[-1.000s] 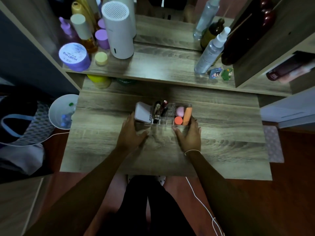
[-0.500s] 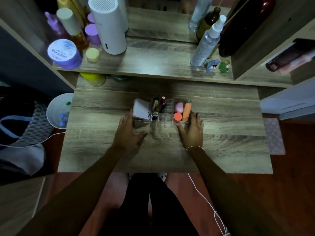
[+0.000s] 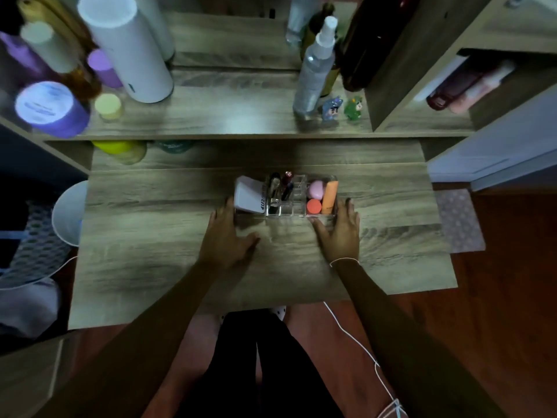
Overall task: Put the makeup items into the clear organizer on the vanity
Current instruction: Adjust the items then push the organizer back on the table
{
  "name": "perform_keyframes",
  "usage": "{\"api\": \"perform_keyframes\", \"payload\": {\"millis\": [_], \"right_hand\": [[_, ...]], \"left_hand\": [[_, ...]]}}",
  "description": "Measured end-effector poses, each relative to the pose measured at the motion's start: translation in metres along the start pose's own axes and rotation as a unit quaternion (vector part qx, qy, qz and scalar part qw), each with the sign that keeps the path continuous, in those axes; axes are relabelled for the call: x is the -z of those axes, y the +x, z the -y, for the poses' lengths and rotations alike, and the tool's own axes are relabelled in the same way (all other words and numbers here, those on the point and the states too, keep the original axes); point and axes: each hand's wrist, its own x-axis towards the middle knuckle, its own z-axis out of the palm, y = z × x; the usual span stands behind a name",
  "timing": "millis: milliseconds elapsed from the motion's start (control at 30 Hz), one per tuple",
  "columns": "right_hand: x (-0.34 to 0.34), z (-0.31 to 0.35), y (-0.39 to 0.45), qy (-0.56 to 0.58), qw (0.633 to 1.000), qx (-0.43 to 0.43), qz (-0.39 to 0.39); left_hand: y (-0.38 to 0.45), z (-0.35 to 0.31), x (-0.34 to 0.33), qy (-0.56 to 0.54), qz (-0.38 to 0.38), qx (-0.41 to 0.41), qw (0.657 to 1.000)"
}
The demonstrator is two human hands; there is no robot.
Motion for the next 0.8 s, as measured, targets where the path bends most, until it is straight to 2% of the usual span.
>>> {"api": "perform_keyframes", "payload": {"millis": [533,800], "right_hand": [[0.055,-0.063,0.028,0.001,0.999,-0.022,-0.025],[0.079,-0.091,0.045,0.005,0.999,-0.031,-0.023]], "left_hand": [[0.023,-0.046,-0.063,0.030,0.058,-0.057,0.996],[0.030,-0.074,-0.091,0.034,0.062,-0.087,0.994]]}}
